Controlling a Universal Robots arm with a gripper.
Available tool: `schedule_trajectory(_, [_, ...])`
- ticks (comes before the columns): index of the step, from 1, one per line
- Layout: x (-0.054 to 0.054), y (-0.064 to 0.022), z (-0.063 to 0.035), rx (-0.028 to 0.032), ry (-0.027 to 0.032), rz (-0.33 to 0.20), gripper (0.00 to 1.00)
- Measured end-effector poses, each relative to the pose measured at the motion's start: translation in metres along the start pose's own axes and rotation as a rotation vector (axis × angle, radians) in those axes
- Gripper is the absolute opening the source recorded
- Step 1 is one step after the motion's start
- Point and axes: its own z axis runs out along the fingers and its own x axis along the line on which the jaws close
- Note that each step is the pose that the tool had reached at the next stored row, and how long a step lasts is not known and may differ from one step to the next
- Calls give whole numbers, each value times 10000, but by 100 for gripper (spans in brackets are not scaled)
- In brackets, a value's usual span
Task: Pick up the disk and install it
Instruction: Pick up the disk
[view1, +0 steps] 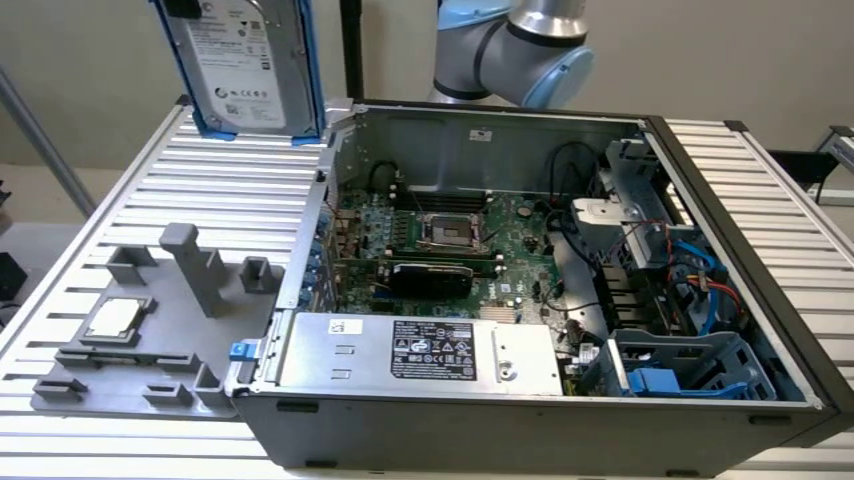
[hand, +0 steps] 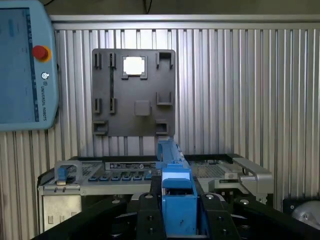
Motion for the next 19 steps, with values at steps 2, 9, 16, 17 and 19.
schedule_trajectory(2, [19,-95,-31,0,-4,-1,32])
schedule_trajectory(9, [124,-403,-58,-1,-7,-1,32])
schedule_trajectory(16, [289,-598,-68,21,-8,-1,32])
schedule_trajectory(17, [313,-628,-69,24,-7,-2,32])
schedule_trajectory(19, [357,-696,-66,27,-9,-2,32])
